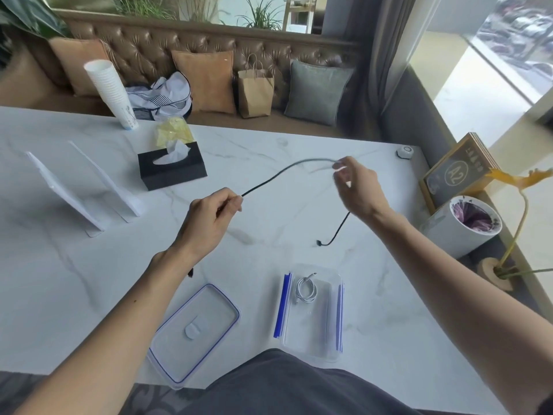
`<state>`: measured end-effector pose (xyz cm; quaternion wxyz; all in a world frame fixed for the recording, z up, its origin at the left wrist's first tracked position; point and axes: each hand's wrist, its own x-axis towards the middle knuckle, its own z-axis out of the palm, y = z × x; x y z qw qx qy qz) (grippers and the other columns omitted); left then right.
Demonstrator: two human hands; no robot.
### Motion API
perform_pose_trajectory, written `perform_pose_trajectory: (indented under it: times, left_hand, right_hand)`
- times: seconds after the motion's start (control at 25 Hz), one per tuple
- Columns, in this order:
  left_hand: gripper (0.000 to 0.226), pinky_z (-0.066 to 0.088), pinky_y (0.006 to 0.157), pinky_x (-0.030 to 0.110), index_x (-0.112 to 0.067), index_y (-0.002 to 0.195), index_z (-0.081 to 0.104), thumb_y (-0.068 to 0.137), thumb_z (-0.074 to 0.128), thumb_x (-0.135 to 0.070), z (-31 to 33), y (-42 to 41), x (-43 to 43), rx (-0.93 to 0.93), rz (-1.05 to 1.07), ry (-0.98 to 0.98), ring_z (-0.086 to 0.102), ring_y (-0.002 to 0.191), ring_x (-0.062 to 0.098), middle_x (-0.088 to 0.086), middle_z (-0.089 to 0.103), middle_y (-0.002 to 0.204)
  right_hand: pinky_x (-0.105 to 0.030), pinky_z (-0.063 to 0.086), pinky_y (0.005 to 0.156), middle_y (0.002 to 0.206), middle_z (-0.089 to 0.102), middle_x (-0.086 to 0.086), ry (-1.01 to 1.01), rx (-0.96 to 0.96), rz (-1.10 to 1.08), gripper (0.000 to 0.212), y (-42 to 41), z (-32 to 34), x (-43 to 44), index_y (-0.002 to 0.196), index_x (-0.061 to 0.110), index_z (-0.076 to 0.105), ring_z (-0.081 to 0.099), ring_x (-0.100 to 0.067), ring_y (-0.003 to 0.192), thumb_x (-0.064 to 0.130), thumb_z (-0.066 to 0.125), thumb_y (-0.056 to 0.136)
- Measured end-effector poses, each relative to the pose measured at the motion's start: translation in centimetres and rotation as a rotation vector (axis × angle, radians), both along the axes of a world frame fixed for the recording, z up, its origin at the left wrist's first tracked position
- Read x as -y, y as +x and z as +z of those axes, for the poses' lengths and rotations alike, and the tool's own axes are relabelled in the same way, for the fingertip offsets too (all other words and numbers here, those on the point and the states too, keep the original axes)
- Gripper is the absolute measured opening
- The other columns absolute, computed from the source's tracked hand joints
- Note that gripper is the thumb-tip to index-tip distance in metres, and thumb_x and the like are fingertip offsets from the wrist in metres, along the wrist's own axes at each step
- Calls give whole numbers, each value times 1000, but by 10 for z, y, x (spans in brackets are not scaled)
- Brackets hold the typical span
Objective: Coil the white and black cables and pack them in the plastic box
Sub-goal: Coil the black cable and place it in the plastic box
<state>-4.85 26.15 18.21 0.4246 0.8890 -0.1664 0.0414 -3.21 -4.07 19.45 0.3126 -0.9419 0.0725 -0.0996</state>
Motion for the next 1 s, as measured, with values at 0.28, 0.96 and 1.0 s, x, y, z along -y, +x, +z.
perform_pose_trajectory:
  times: [0.28,0.96,1.0]
  left_hand:
    - [26,27,49,18,-13,80,62,99,52,-29,23,5,29,44,-57,-53,35,51,13,-4,42,52]
    - [27,23,46,24,-7,111,61,99,42,-21,74,-22,59,-581,-571,-840,30,43,9,-5,40,50]
    - [28,31,48,24,-6,117,59,100,41,-19,78,-17,61,-526,-543,-863,39,46,11,-3,46,52]
  right_hand:
    - [-35,48,72,90,60,-1,-114,153,613,21,-24,18,-68,106,13,60,56,-22,76,27,45,103]
    - [-39,53,69,78,68,-6,101,71,305,18,3,14,-73,91,13,62,62,-29,73,14,44,94]
    - [-39,52,69,79,69,-5,71,34,375,18,-2,10,-79,92,12,61,63,-29,74,17,44,94]
